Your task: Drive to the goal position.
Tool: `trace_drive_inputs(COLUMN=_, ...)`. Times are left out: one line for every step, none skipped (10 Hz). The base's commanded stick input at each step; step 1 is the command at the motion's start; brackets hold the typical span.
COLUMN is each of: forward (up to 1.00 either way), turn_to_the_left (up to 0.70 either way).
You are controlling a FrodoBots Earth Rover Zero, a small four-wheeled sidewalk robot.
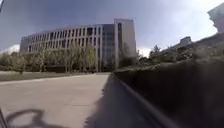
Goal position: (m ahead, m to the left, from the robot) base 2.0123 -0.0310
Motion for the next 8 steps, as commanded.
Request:
trace_drive_inputs(forward=0.85, turn_to_the_left=0.00)
trace_drive_inputs(forward=0.81, turn_to_the_left=0.00)
trace_drive_inputs(forward=0.75, turn_to_the_left=0.00)
trace_drive_inputs(forward=0.70, turn_to_the_left=0.00)
trace_drive_inputs(forward=0.70, turn_to_the_left=0.00)
trace_drive_inputs(forward=0.70, turn_to_the_left=0.00)
trace_drive_inputs(forward=0.70, turn_to_the_left=0.00)
trace_drive_inputs(forward=0.70, turn_to_the_left=0.00)
